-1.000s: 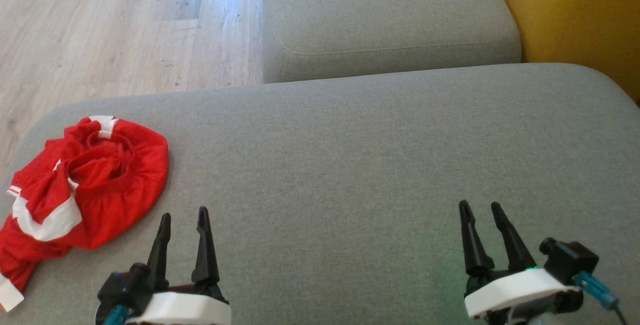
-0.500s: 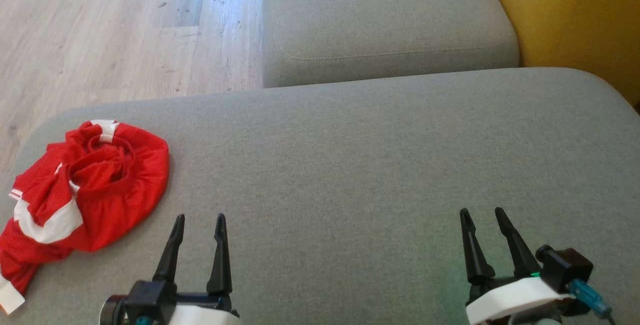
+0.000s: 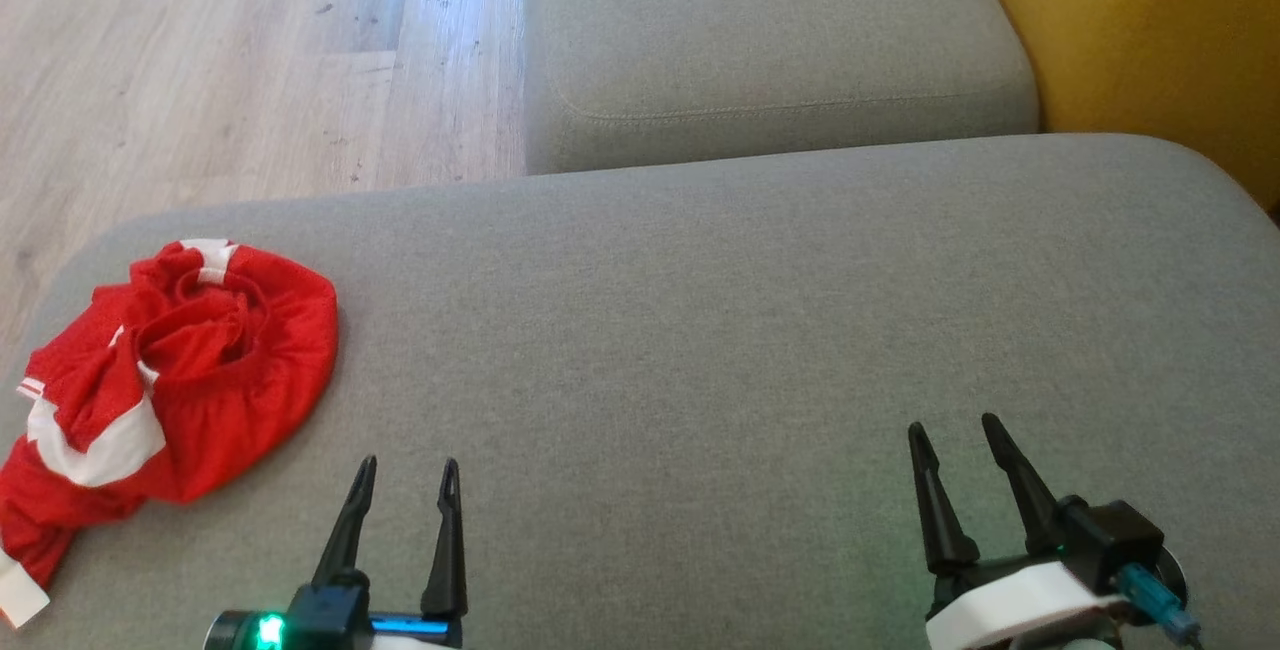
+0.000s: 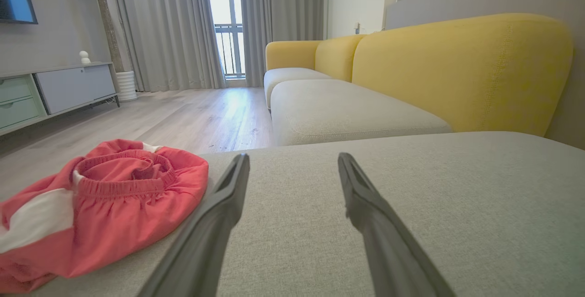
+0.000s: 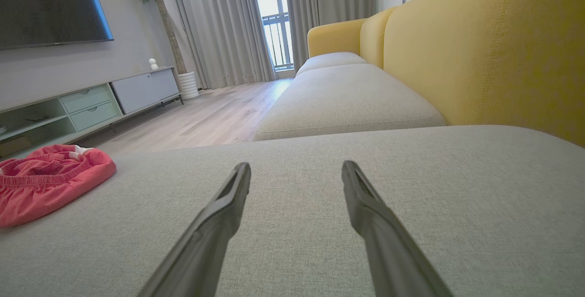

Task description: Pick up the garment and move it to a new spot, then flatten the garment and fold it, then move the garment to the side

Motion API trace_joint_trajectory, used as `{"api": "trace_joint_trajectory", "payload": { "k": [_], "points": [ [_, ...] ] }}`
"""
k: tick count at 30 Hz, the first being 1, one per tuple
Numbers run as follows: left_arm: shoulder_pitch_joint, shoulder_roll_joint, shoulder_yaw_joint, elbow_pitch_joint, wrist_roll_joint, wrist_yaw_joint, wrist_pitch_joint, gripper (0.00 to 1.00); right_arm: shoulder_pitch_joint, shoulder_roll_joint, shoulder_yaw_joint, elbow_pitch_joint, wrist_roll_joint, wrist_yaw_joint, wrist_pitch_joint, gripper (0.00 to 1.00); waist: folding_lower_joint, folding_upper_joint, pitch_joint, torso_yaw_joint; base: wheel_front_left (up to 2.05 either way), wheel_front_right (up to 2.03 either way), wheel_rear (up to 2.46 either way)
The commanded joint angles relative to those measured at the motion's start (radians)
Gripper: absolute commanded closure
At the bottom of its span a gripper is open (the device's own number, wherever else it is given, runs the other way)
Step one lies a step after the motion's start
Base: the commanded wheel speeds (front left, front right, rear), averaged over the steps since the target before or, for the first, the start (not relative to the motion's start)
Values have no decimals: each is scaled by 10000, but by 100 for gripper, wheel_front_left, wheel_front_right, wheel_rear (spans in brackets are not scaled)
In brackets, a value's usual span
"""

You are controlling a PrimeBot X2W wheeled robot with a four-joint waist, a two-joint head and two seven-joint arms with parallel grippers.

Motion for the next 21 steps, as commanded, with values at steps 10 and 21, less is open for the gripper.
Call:
{"api": "trace_joint_trajectory", "payload": {
  "k": [10,21],
  "points": [
    [-513,35,441,-80,-329,170,-124,0,-211,-76,118,-282,-91,-7,-136,0,0,0,42,79,0,0,0],
    [-810,34,385,-50,-308,131,-124,0,-44,-76,-59,-322,49,-7,-136,0,0,0,228,1374,0,0,0]
  ]
}}
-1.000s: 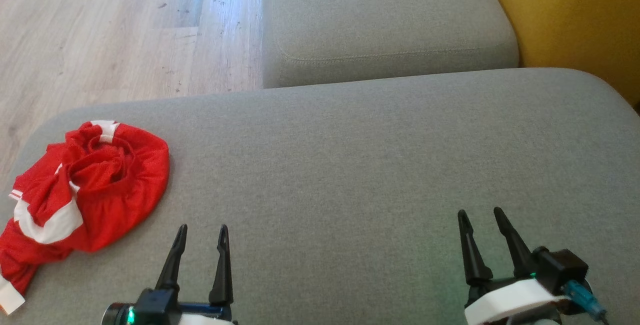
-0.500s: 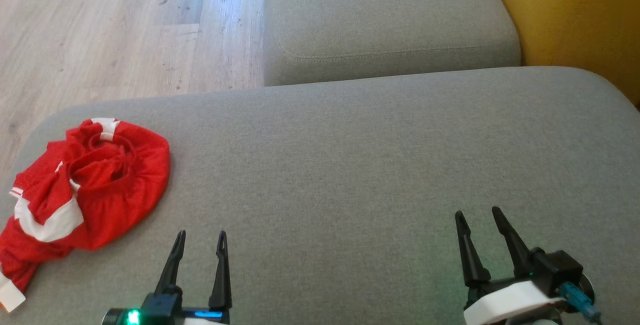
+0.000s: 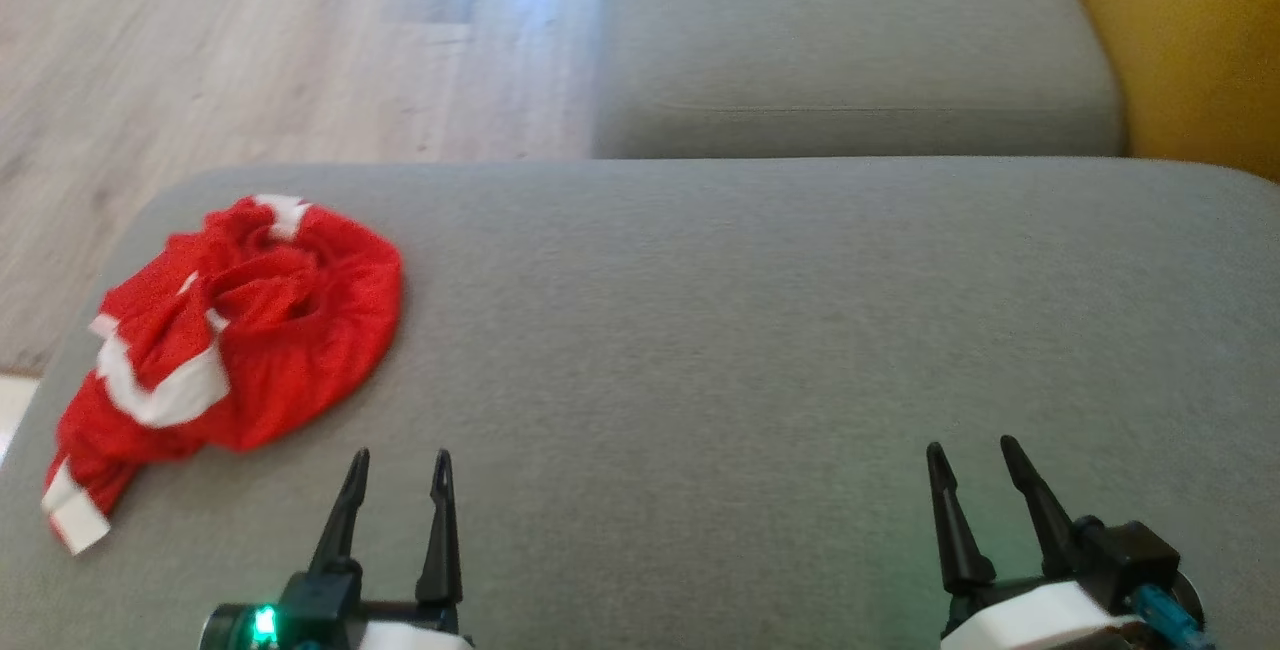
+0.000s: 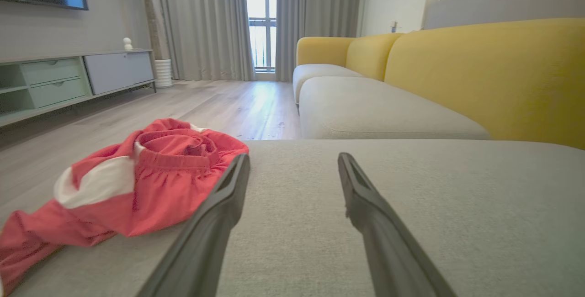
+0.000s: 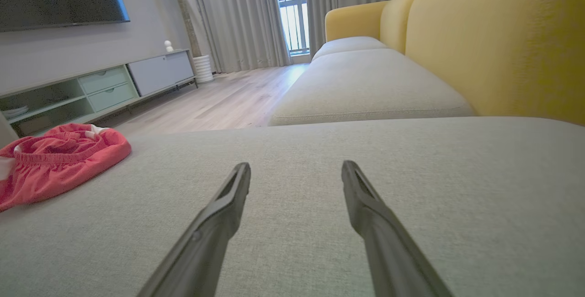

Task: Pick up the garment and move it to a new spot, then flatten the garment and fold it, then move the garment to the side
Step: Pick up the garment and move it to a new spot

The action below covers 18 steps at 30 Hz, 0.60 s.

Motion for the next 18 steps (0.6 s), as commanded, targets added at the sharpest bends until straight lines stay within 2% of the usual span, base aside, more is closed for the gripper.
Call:
{"api": "trace_joint_trajectory", "payload": {
  "k": [1,6,7,12,18],
  "points": [
    [-641,32,395,-339,3,23,-124,0,-386,-76,280,-321,63,-7,-136,0,-1,0,130,641,0,0,0],
    [-686,32,636,-374,115,12,-124,0,-455,-76,466,-365,179,-7,-136,0,-1,0,310,1843,0,0,0],
    [-686,32,636,-374,115,12,-124,0,-455,-76,466,-365,179,-7,-136,0,-1,0,310,1843,0,0,0],
    [-628,32,972,-464,154,58,-124,0,-568,-76,574,-354,216,-7,-136,0,-1,0,411,2894,0,0,0],
    [-551,32,1325,-553,198,64,-124,0,-590,-76,539,-338,197,-7,-136,0,-1,0,444,3808,0,0,0]
  ]
}}
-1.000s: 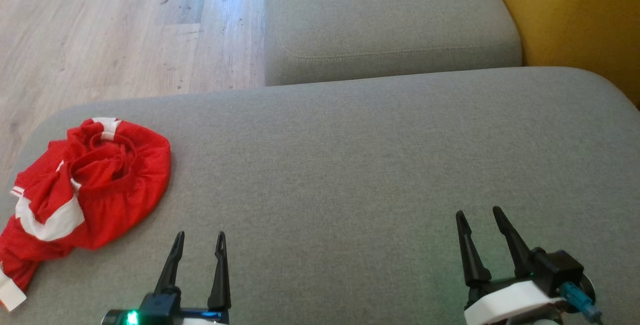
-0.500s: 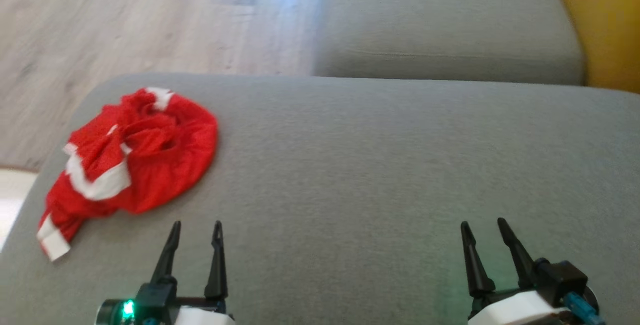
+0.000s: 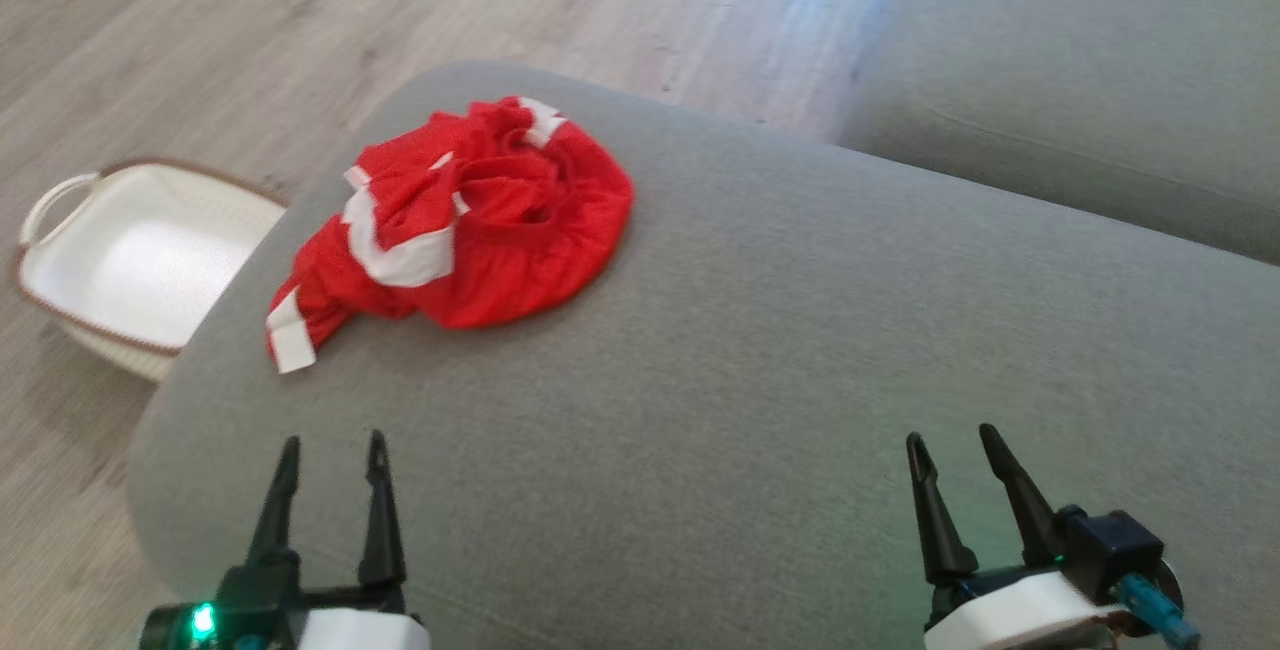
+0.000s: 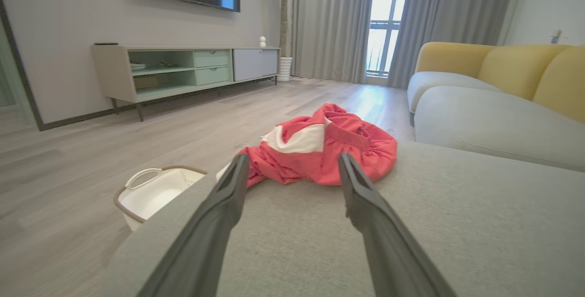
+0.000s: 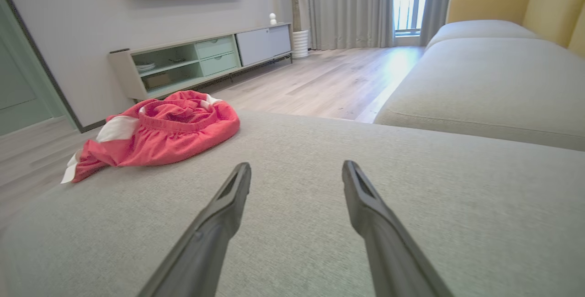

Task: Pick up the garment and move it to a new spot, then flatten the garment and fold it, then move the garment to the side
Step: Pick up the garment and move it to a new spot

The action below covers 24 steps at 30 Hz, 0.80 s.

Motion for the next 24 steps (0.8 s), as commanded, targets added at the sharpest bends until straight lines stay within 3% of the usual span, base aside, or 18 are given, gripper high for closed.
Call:
{"api": "trace_joint_trajectory", "payload": {
  "k": [1,9,14,20,24],
  "points": [
    [-405,13,410,-395,62,53,-95,0,-455,-78,253,-287,-8,-7,-136,0,0,0,102,393,0,0,0],
    [-291,13,781,-792,-134,335,-95,0,-753,-78,389,-177,-167,-7,-136,0,0,0,350,601,0,0,0],
    [-651,63,890,-973,140,198,-95,0,-574,-78,165,-221,-454,-7,-136,0,0,0,577,743,0,0,0],
    [-2705,407,1191,-1479,344,-113,-95,0,-904,-346,-114,-558,-1327,-7,-136,0,0,0,2198,355,0,0,0],
    [-4439,706,1166,-962,381,-441,-95,0,-1192,-822,-152,-772,-1488,-7,-136,0,0,0,2974,228,0,0,0]
  ]
}}
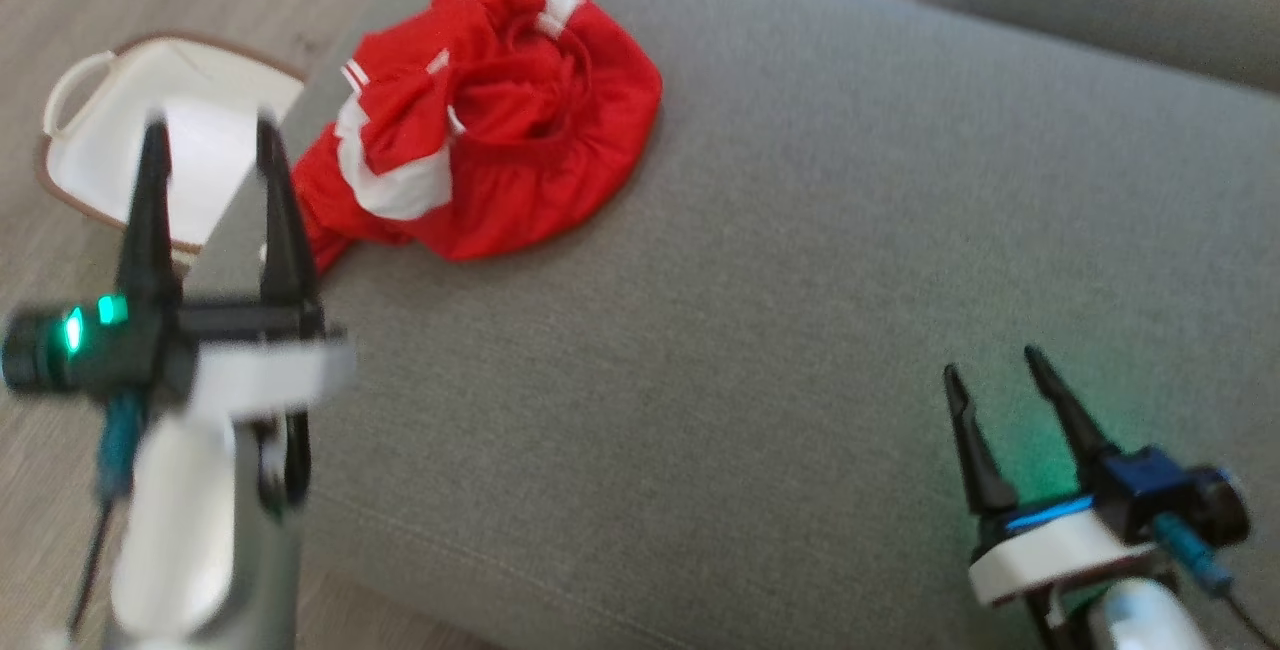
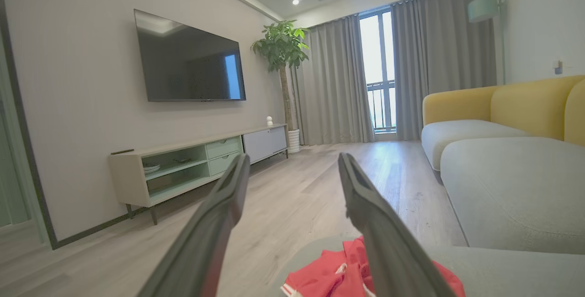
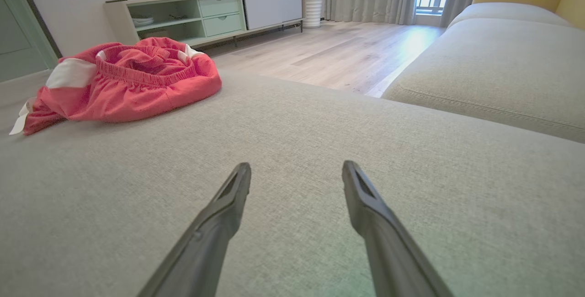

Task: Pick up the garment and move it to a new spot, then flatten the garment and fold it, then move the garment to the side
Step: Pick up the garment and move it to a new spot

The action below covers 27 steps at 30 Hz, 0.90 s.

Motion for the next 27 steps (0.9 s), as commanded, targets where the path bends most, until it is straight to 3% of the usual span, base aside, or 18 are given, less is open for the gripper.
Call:
{"api": "trace_joint_trajectory", "payload": {
  "k": [1,5,9,16,27],
  "points": [
    [-1076,387,258,274,48,-199,-51,0,-500,-360,192,-450,-89,-7,-130,0,-4,0,956,-294,0,0,0],
    [-3166,678,14,1929,6,-573,589,0,-796,-850,127,-716,-149,-7,-130,0,-4,0,1618,-366,0,0,0],
    [-4928,775,-20,3870,-376,-826,2052,0,-1028,-1209,130,-853,-166,-7,-130,0,-4,0,2045,-491,0,0,0],
    [-6200,947,89,6397,-1188,-1113,3853,0,-1099,-1410,169,-953,-192,-7,-130,0,-4,0,2336,-705,0,0,0],
    [-6804,853,-387,8897,-1553,-1253,3624,0,-1198,-1576,55,-1144,-225,-7,-130,0,-4,0,2845,-819,0,0,0]
  ]
}}
